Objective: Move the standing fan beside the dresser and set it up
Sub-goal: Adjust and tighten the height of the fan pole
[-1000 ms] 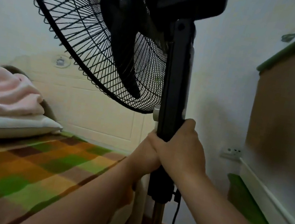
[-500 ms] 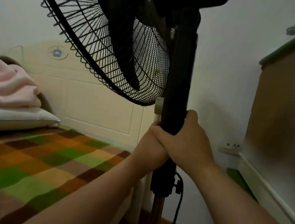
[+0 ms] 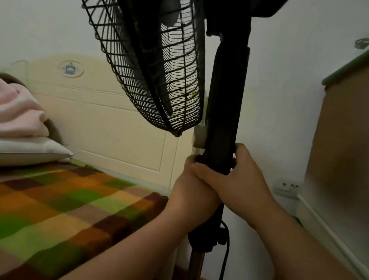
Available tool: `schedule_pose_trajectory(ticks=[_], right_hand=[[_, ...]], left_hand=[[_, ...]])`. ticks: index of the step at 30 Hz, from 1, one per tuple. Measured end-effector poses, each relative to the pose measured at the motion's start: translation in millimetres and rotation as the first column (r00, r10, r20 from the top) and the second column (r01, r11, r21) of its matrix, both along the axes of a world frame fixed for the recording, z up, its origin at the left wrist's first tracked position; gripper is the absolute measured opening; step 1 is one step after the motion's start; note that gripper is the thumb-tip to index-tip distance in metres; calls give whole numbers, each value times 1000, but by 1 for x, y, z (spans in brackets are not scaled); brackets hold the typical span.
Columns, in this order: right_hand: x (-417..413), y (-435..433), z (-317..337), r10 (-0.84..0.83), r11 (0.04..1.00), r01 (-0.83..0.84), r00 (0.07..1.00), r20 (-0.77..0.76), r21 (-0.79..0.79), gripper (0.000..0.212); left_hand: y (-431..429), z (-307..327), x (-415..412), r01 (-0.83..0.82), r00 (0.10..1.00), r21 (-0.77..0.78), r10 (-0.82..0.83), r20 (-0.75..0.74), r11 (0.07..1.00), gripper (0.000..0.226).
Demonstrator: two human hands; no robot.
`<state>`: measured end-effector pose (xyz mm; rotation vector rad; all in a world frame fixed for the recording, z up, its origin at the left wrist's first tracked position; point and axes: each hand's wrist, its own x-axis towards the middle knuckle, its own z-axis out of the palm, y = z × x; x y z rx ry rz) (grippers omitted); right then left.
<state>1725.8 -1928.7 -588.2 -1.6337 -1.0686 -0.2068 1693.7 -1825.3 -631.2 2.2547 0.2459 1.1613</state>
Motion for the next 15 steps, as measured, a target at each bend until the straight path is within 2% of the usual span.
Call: schedule_pose_trajectory(ticks=[4, 7, 9, 12, 15], right_hand=[[0, -7, 3, 58, 998, -59, 997, -47, -28, 54], [0, -8, 3, 73, 997, -75, 995, -61, -36, 53], [1, -9, 4, 76, 996, -79, 995, -71, -49, 54], [3, -12, 6, 109, 992, -115, 989, -102, -53, 55], [5, -14, 8, 126, 988, -137, 982, -140, -67, 63]], left_hand=[[-3, -4, 3, -74, 997, -24, 74, -2, 997, 57], [-8, -4, -3, -56, 992, -157, 73, 105, 986, 58], [-15, -1, -7, -47, 995, -188, 63, 80, 981, 55], [-25, 2, -15, 45, 988, -330, 7, 154, 943, 55], [-22, -1, -27, 213, 967, -335, -149, 207, 918, 63]])
